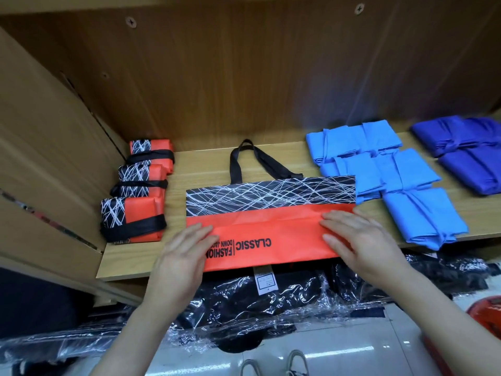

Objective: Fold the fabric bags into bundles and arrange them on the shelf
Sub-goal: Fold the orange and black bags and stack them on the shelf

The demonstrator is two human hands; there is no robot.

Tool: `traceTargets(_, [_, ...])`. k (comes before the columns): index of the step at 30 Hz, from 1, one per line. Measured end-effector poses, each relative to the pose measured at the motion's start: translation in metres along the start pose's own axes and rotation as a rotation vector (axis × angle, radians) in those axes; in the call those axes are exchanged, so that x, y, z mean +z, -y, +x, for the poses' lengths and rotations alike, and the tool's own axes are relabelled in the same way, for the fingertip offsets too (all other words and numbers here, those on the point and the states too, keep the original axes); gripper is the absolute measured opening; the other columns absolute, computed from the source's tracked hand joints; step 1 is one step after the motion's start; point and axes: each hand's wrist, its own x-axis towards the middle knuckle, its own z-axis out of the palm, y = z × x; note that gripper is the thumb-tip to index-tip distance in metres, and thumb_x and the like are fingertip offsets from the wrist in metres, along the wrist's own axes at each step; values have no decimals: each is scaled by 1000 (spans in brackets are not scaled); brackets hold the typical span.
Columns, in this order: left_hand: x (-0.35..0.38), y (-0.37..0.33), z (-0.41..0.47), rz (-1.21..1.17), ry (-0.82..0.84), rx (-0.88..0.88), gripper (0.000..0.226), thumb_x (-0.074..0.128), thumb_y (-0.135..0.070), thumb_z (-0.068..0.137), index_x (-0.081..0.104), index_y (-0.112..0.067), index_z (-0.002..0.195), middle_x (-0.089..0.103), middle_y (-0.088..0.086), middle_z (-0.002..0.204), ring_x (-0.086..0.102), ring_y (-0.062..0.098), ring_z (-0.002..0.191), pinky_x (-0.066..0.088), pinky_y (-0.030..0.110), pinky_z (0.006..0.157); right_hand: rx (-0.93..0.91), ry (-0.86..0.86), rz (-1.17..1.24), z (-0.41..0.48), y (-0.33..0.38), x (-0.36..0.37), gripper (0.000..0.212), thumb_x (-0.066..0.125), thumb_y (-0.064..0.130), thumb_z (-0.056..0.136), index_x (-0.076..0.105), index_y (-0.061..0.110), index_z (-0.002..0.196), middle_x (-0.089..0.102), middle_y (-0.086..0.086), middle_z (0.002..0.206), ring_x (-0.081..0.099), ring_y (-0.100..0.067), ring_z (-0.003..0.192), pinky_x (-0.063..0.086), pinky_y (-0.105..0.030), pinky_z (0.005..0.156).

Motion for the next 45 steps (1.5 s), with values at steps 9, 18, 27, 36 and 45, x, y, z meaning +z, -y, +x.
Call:
traceTargets(9, [-23,14,-7,-46,256,21,83,89,-1,58,61,-31,130,53,-20,133,45,1,128,25,16,114,-64,292,226,-8,-28,-20,63,74,28,80,51,38,138,45,22,142,35,8,136,30,-28,116])
traceTargets(18, [-34,-11,4,-428,-10,-560,12,79,-29,75,70,-37,76,67,-20,64,65,4,71,45,11,62,447,118,724,0,-11,-38,7,79,27,76,75,29,72,62,13,55,52,0,52,39,-14,52])
traceTargets(27, [-19,-27,3,-35,-124,-537,27,77,-36,79,61,-15,79,52,0,47,58,32,48,43,34,51,629,-174,431,6,11,-7,40,82,36,74,62,16,102,72,-3,89,68,-24,82,54,-41,77])
traceTargets(36, [-14,-31,6,139,-153,-336,46,79,-17,78,62,-17,121,58,11,110,56,35,98,50,50,73,522,-227,60,3,26,5,64,80,33,77,56,3,128,58,-20,103,55,-41,98,48,-47,82])
traceTargets(45, [-16,-26,1,385,409,55,61,57,-58,81,49,-38,138,52,8,143,52,31,128,42,53,103,536,-29,9,5,33,-6,68,68,43,85,36,25,142,56,-15,103,56,-39,96,46,-43,77])
